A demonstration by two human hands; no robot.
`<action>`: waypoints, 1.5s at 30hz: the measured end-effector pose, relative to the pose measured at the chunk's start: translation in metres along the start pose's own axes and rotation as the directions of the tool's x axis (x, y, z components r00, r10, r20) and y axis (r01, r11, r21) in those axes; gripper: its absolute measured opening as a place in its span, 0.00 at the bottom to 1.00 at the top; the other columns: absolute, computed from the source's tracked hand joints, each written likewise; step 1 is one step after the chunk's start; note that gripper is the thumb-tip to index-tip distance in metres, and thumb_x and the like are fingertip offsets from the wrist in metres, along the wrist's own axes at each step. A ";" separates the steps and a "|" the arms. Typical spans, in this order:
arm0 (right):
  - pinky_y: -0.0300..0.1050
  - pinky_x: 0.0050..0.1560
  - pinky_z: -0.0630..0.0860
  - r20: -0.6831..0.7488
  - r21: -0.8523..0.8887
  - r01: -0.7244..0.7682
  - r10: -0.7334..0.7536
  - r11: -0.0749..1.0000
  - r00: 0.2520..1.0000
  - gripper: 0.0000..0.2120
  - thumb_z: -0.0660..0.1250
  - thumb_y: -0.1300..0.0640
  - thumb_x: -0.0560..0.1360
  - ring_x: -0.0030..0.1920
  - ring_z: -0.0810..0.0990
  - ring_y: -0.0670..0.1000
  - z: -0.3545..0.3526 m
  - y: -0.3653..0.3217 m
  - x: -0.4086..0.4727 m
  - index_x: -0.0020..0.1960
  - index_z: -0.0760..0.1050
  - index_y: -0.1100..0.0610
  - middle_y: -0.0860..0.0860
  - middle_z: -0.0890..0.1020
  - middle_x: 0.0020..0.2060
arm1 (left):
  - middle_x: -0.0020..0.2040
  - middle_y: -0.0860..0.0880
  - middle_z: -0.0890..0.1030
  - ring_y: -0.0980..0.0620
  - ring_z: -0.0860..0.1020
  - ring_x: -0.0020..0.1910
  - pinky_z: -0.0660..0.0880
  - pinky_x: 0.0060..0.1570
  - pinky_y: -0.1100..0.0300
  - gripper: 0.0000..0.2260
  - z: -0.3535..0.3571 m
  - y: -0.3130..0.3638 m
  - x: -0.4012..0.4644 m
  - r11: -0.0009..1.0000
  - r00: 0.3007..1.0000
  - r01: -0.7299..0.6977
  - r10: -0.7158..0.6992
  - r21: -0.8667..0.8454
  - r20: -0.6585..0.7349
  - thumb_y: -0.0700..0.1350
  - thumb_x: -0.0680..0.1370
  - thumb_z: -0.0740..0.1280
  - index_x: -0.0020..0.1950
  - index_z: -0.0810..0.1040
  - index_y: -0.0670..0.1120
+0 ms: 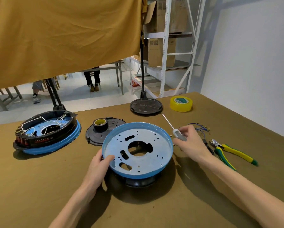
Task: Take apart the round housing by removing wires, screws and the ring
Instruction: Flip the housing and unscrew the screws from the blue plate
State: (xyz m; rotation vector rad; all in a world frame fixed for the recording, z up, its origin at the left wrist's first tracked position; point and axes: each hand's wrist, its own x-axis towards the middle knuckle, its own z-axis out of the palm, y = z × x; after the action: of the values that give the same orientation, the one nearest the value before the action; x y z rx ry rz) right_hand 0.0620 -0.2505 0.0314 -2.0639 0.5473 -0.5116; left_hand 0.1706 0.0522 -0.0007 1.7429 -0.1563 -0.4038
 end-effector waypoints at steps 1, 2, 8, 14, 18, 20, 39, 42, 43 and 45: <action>0.41 0.43 0.75 0.004 0.015 0.042 -0.043 0.999 0.999 0.16 0.75 0.55 0.74 0.49 0.80 0.44 -0.003 -0.009 -0.002 0.56 0.71 0.49 0.46 0.79 0.51 | 0.63 0.48 0.81 0.48 0.80 0.61 0.79 0.58 0.48 0.19 0.000 0.006 0.003 1.000 1.000 0.009 -0.009 0.015 0.028 0.46 0.84 0.63 0.74 0.70 0.59; 0.40 0.42 0.75 0.007 0.038 0.082 -0.082 0.996 0.997 0.14 0.75 0.55 0.74 0.47 0.80 0.44 -0.005 -0.019 -0.004 0.55 0.73 0.48 0.45 0.79 0.50 | 0.61 0.49 0.82 0.48 0.80 0.60 0.78 0.58 0.48 0.19 0.000 0.012 0.006 0.999 0.998 0.017 -0.020 0.042 0.056 0.46 0.85 0.61 0.75 0.69 0.60; 0.41 0.36 0.82 0.072 0.232 0.182 -0.203 0.956 0.976 0.13 0.78 0.60 0.72 0.37 0.86 0.51 0.010 -0.060 -0.017 0.55 0.79 0.55 0.52 0.85 0.46 | 0.56 0.42 0.84 0.43 0.86 0.47 0.84 0.38 0.51 0.15 -0.002 0.042 0.017 0.990 0.965 0.128 -0.111 -0.060 0.239 0.54 0.87 0.56 0.74 0.66 0.59; 0.41 0.37 0.80 0.045 0.323 0.126 -0.148 0.938 0.988 0.11 0.78 0.61 0.72 0.34 0.84 0.52 0.034 -0.053 -0.031 0.52 0.79 0.56 0.56 0.84 0.45 | 0.39 0.42 0.87 0.49 0.86 0.33 0.81 0.30 0.59 0.22 -0.008 0.031 0.005 0.861 0.957 0.266 -0.179 -0.434 0.230 0.47 0.72 0.76 0.61 0.75 0.38; 0.40 0.36 0.80 -0.009 0.343 0.147 -0.154 0.928 0.988 0.11 0.79 0.60 0.72 0.34 0.85 0.51 0.042 -0.047 -0.041 0.51 0.79 0.55 0.53 0.84 0.45 | 0.46 0.47 0.89 0.49 0.87 0.47 0.83 0.40 0.60 0.22 -0.010 0.023 0.001 0.931 0.949 0.211 -0.122 -0.298 0.290 0.53 0.68 0.76 0.59 0.77 0.51; 0.42 0.37 0.81 0.005 0.354 0.137 -0.149 0.925 0.989 0.13 0.79 0.60 0.71 0.38 0.85 0.53 0.042 -0.047 -0.043 0.52 0.79 0.55 0.54 0.84 0.46 | 0.44 0.52 0.88 0.55 0.86 0.42 0.81 0.38 0.63 0.19 -0.013 0.023 0.002 0.971 0.940 0.157 -0.091 -0.178 0.330 0.57 0.72 0.74 0.62 0.78 0.56; 0.60 0.45 0.84 -0.123 0.466 0.434 -0.430 0.771 0.895 0.10 0.71 0.56 0.80 0.49 0.84 0.64 0.072 -0.127 -0.001 0.57 0.72 0.50 0.54 0.80 0.47 | 0.51 0.39 0.87 0.44 0.87 0.52 0.84 0.55 0.51 0.32 -0.003 0.023 0.011 0.921 0.916 0.320 -0.240 -0.224 0.322 0.62 0.68 0.77 0.60 0.79 0.39; 0.55 0.39 0.85 -0.132 0.451 0.457 -0.449 0.767 0.884 0.11 0.70 0.57 0.80 0.47 0.85 0.62 0.077 -0.125 -0.001 0.60 0.72 0.51 0.51 0.80 0.47 | 0.50 0.40 0.88 0.45 0.87 0.51 0.85 0.51 0.53 0.32 -0.005 0.023 0.010 0.919 0.911 0.335 -0.261 -0.206 0.319 0.62 0.68 0.76 0.59 0.80 0.38; 0.58 0.41 0.85 -0.136 0.430 0.459 -0.447 0.778 0.884 0.13 0.70 0.56 0.80 0.48 0.84 0.63 0.078 -0.124 -0.001 0.62 0.71 0.51 0.52 0.80 0.48 | 0.50 0.40 0.88 0.45 0.87 0.51 0.84 0.52 0.52 0.32 -0.004 0.024 0.010 0.926 0.912 0.331 -0.264 -0.184 0.313 0.63 0.69 0.76 0.59 0.80 0.38; 0.63 0.45 0.84 -0.135 0.400 0.465 -0.452 0.790 0.882 0.16 0.70 0.55 0.80 0.50 0.84 0.63 0.080 -0.122 0.000 0.65 0.71 0.53 0.51 0.80 0.49 | 0.49 0.41 0.88 0.45 0.87 0.50 0.83 0.56 0.50 0.32 -0.002 0.025 0.011 0.938 0.917 0.317 -0.264 -0.142 0.300 0.64 0.70 0.74 0.60 0.80 0.38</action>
State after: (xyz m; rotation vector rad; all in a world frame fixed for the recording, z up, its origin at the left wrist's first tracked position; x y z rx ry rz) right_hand 0.1282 -0.1372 0.0955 -1.7554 -0.0715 -0.8680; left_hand 0.1842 0.0453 0.0219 1.5183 -0.0543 -0.8582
